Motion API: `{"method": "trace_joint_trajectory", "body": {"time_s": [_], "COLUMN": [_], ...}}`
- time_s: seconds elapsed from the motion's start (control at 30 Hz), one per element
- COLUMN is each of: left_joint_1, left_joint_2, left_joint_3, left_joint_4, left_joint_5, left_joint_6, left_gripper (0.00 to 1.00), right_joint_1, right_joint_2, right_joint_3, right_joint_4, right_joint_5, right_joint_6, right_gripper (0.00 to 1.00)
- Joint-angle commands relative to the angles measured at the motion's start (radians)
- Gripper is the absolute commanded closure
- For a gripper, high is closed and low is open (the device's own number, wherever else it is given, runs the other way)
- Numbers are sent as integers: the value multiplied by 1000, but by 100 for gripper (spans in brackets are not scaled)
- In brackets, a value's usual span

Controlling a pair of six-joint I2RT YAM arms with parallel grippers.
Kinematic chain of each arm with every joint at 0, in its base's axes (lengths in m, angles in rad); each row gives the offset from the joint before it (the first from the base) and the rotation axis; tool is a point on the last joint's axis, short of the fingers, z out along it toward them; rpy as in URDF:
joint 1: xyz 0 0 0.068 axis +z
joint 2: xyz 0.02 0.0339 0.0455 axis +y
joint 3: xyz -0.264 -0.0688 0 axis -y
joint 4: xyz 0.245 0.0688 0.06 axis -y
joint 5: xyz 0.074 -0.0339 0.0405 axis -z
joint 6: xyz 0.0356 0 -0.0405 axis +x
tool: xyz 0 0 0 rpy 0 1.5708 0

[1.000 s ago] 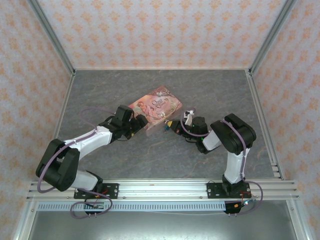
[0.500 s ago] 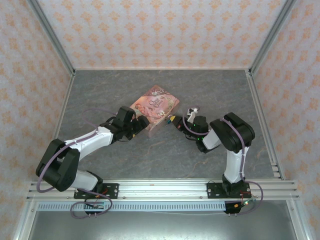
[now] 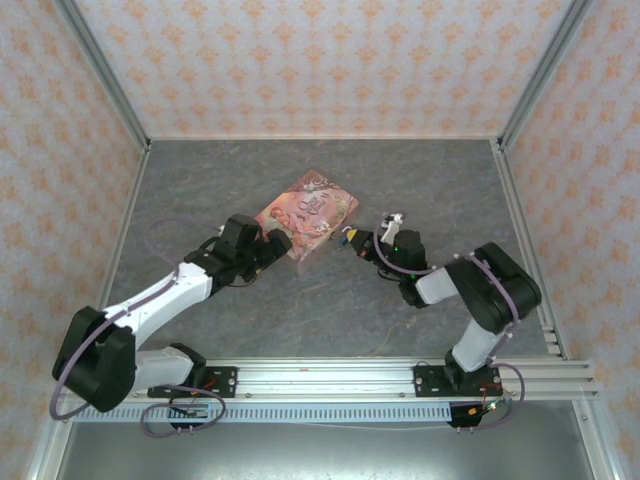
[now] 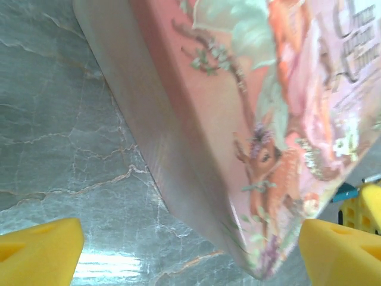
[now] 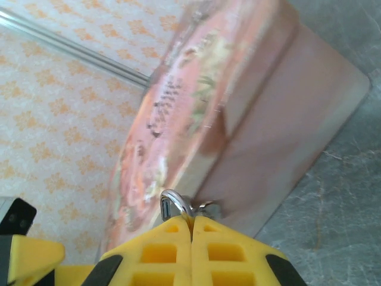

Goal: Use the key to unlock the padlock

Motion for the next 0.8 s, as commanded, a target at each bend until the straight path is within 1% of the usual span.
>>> {"method": "trace_joint_trajectory", "body": {"time_s": [0.0,0.17,0.27,0.4,0.47,0.57,0.7,0.77], "left_joint_1": [-5,-4,-4,0,4,7,8,10], "left_joint_2": [-84,-219,-307,-383,-395,-393,-382,-377], "left_joint_3": [-5,-26,-52,-57,-44,-20,-1,3], "left_joint_4": [-81,-126,-130,-166,-194,-224,-235,-238], "left_joint_5": [-114,-217,-263,-323,-349,-377,-390,-394], "left_joint_6": [37,62,69,84,91,107,119,120], "left_gripper": [4,0,0,0,0,0,0,0], "right_joint_1": [-7,-7,-7,-7,-7,-7,-7,-6], "right_joint_2": [-157,-443,-626,-788,-821,-823,-787,-765], "right_joint_3": [-9,37,83,183,236,302,348,351], "right_joint_4": [-225,-698,-953,-1252,-1379,-1529,-1674,-1716], "right_joint_5": [9,20,24,31,35,18,-3,-19], "right_joint_6": [-114,-270,-334,-389,-393,-406,-394,-383], "right_gripper": [100,100,100,100,100,100,100,100]}}
